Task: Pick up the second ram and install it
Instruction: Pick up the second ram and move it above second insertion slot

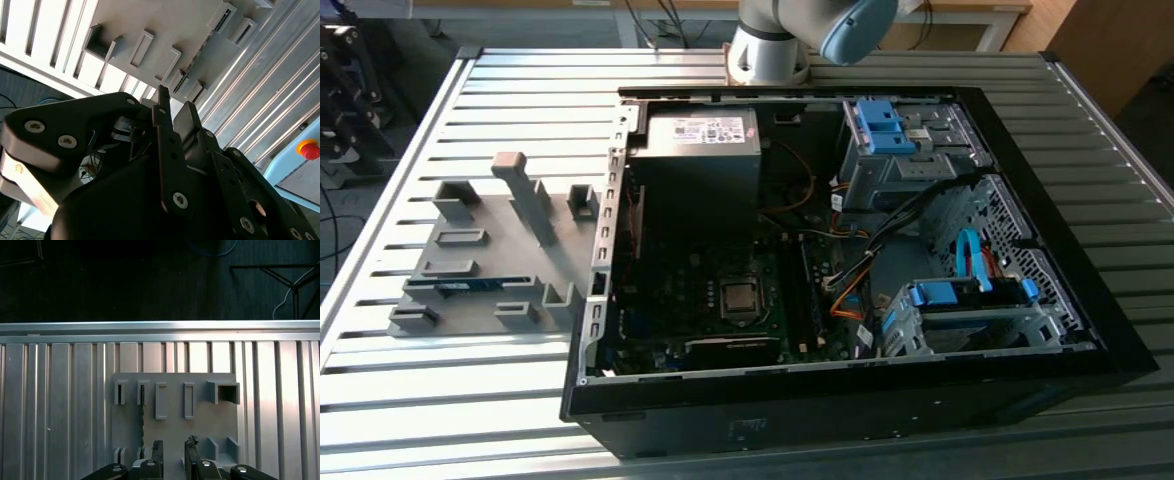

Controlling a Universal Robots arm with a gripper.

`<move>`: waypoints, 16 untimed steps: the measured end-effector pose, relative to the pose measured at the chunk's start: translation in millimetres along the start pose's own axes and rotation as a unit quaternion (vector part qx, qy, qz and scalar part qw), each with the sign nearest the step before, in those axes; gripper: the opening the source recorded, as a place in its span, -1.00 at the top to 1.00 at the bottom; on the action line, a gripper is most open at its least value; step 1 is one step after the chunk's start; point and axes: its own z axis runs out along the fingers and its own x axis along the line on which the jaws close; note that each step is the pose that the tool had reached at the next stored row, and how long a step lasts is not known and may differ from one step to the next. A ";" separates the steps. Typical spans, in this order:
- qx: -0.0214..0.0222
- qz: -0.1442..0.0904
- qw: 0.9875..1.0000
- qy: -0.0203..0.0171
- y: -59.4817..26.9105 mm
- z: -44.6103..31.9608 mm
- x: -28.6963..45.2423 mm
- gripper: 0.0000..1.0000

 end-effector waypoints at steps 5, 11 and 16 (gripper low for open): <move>0.000 0.006 1.000 0.000 -0.1 5.4 0.9 0.38; 0.000 0.013 1.000 0.000 -0.3 12.1 1.6 0.38; 0.000 0.016 1.000 0.000 -0.6 17.6 3.0 0.38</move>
